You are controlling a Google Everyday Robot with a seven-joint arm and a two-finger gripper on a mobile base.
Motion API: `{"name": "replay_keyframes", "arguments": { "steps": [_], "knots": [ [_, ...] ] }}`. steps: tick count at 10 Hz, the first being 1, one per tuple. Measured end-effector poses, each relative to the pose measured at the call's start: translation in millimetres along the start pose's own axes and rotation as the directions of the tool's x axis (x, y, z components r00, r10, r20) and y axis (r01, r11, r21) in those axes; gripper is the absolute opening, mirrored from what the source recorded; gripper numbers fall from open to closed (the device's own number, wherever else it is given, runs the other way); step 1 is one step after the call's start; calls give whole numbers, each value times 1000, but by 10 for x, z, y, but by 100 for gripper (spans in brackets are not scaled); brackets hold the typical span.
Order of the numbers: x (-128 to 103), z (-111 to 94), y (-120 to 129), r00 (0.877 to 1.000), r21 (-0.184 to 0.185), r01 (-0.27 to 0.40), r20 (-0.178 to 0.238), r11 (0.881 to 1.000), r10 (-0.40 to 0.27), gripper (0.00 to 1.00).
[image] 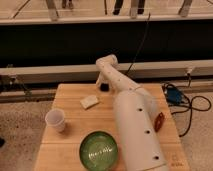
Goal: Place the eraser on the white sponge
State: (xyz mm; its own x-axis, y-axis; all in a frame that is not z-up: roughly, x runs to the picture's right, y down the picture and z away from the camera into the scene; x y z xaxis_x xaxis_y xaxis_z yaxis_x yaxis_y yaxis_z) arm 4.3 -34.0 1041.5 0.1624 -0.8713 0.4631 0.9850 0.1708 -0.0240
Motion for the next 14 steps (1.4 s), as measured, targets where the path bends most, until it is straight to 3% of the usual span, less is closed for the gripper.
{"name": "replay_keyframes", "arguments": {
  "steps": [3,8,11,14],
  "knots": [
    [38,76,9,1000,-6,4,-4,1000,-4,76],
    [-59,12,-47,999,-9,39,15,999,-38,27],
    [-210,-197,-101,998,5,60,36,998,-60,1],
    [-449,-475,-157,994,9,89,63,996,-89,0]
  ]
}}
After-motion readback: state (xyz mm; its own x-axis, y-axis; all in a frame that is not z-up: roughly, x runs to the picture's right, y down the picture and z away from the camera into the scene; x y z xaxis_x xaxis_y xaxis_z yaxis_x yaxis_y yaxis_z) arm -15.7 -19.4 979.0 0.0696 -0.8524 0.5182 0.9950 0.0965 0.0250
